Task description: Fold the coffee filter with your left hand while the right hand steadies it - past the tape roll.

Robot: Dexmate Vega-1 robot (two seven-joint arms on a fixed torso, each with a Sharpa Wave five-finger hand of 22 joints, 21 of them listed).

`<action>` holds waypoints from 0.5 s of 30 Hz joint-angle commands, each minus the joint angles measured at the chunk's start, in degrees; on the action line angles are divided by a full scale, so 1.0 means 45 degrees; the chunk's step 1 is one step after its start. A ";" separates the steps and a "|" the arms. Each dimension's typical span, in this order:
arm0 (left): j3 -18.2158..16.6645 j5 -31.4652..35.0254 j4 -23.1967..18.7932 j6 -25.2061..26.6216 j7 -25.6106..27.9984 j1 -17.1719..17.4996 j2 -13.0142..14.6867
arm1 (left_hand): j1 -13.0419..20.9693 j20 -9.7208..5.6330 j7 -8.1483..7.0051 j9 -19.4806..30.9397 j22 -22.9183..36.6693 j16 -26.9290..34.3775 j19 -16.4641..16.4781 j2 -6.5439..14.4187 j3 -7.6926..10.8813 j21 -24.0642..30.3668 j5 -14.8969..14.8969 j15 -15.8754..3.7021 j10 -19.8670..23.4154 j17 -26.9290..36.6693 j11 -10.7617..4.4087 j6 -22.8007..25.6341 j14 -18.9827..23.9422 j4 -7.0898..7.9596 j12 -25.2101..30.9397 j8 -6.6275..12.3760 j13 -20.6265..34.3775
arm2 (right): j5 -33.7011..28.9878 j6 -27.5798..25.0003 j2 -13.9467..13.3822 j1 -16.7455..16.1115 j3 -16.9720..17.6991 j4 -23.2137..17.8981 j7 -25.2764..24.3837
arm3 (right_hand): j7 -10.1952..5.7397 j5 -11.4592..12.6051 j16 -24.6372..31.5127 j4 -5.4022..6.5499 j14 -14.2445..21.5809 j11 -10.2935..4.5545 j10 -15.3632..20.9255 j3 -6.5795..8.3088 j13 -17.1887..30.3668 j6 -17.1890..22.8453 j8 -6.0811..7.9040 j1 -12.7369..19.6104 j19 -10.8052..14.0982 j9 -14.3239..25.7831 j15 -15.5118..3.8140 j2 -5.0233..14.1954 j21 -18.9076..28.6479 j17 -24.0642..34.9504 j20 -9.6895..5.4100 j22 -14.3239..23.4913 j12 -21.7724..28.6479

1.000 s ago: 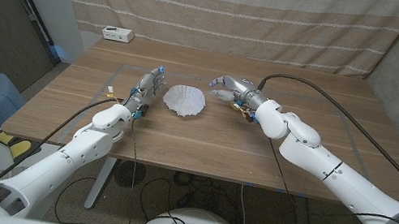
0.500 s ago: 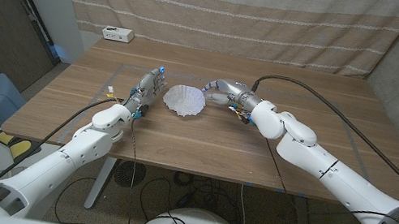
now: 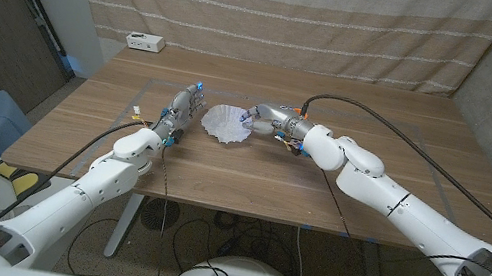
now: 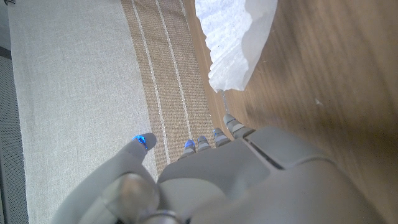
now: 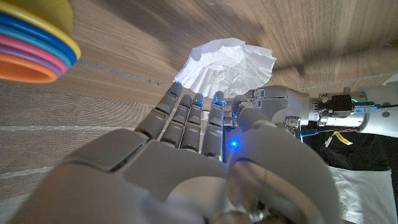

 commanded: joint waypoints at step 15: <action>-0.0025 -0.0013 -0.0223 0.0087 0.0147 0.0157 0.0075 | -0.0035 0.0009 0.0057 0.0057 0.0070 0.0052 0.0039 -0.0085 -0.0033 -0.0058 0.0027 -0.0311 -0.0123 0.0026 -0.0004 -0.0361 -0.0506 -0.0009 0.0035 0.0012 0.0060 | -0.0216 -0.0138 0.0258 0.0324 -0.0457 0.0679 0.0956 | 0.0045 0.0061 0.0122 0.0196 0.0201 0.0164 0.0301 0.0032 0.0079 0.0225 0.0012 0.0164 0.0072 0.0065 -0.0155 -0.0001 -0.0065 0.0124 0.0011 0.0056 -0.0044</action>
